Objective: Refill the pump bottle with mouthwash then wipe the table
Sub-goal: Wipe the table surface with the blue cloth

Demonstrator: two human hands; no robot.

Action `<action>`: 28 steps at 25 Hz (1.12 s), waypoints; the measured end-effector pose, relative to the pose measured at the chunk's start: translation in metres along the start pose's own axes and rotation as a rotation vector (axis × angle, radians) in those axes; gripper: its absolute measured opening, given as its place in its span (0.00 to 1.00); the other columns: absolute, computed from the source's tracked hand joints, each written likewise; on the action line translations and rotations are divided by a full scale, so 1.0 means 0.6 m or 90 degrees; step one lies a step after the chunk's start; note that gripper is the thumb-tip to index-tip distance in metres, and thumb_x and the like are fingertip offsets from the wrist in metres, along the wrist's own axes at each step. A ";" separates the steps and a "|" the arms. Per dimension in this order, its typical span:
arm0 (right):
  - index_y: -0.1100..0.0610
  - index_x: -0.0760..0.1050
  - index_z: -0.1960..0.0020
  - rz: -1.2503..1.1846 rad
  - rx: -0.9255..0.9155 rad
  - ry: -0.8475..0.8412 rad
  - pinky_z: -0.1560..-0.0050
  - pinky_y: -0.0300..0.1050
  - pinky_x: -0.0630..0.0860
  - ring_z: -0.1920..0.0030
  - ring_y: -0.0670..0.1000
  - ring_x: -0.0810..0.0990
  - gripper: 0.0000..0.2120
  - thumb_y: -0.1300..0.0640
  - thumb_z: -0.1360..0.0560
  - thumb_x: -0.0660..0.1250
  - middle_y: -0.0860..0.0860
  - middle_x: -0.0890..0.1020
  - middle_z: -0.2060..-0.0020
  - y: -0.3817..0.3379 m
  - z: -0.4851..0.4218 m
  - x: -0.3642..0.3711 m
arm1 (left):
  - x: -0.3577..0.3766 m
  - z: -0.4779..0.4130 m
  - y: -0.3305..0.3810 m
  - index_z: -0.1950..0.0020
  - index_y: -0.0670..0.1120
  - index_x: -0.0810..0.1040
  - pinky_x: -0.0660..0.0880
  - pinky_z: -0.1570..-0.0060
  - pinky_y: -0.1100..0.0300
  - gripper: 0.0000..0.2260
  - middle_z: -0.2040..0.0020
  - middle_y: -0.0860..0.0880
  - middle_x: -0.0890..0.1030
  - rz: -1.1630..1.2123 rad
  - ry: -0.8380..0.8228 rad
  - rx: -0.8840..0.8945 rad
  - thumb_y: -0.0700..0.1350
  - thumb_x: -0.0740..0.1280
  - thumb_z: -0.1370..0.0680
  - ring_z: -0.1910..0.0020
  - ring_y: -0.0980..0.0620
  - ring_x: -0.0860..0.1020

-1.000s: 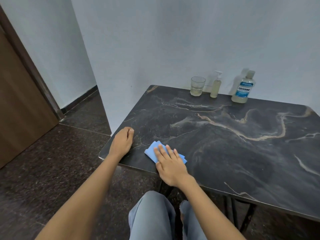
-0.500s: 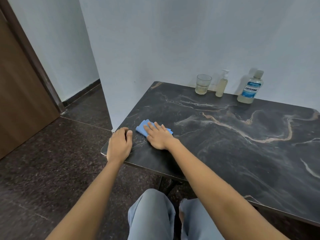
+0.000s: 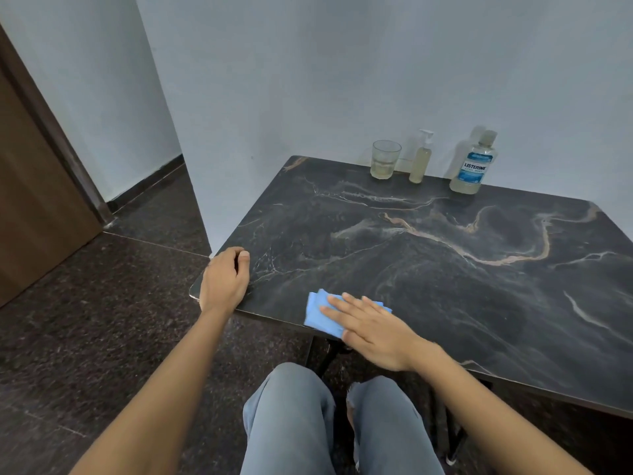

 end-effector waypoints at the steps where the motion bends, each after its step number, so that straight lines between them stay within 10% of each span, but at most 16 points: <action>1: 0.41 0.45 0.23 -0.002 0.038 0.010 0.27 0.43 0.35 0.24 0.43 0.40 0.24 0.49 0.17 0.46 0.40 0.45 0.23 0.036 0.021 -0.005 | 0.001 0.000 0.001 0.44 0.46 0.78 0.71 0.48 0.50 0.15 0.49 0.49 0.82 -0.007 -0.001 0.004 0.52 0.56 0.18 0.48 0.47 0.77; 8: 0.48 0.42 0.22 -0.001 0.379 0.017 0.25 0.53 0.39 0.23 0.52 0.41 0.25 0.51 0.18 0.43 0.47 0.43 0.22 0.231 0.000 -0.054 | 0.021 0.003 0.022 0.42 0.43 0.78 0.71 0.46 0.47 0.15 0.46 0.45 0.81 -0.127 -0.091 0.059 0.51 0.57 0.18 0.45 0.42 0.77; 19: 0.49 0.46 0.22 -0.001 0.147 0.081 0.25 0.48 0.39 0.23 0.50 0.45 0.25 0.51 0.18 0.45 0.47 0.49 0.22 -0.039 0.015 0.017 | 0.076 0.039 0.101 0.35 0.40 0.74 0.68 0.38 0.45 0.20 0.38 0.42 0.78 -0.139 -0.165 0.124 0.53 0.57 0.18 0.37 0.41 0.74; 28: 0.46 0.47 0.22 -0.053 0.424 0.122 0.26 0.45 0.41 0.23 0.48 0.45 0.24 0.52 0.17 0.47 0.46 0.47 0.22 0.227 0.339 -0.019 | 0.136 0.083 0.206 0.32 0.41 0.72 0.66 0.35 0.44 0.22 0.34 0.43 0.76 -0.092 -0.211 0.199 0.55 0.56 0.18 0.33 0.43 0.71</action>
Point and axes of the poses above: each hand's wrist, its own z-axis away from the middle knuckle, its own x-axis out of the palm, y = z × x, the point moved 9 cm from there along -z, towards the middle knuckle
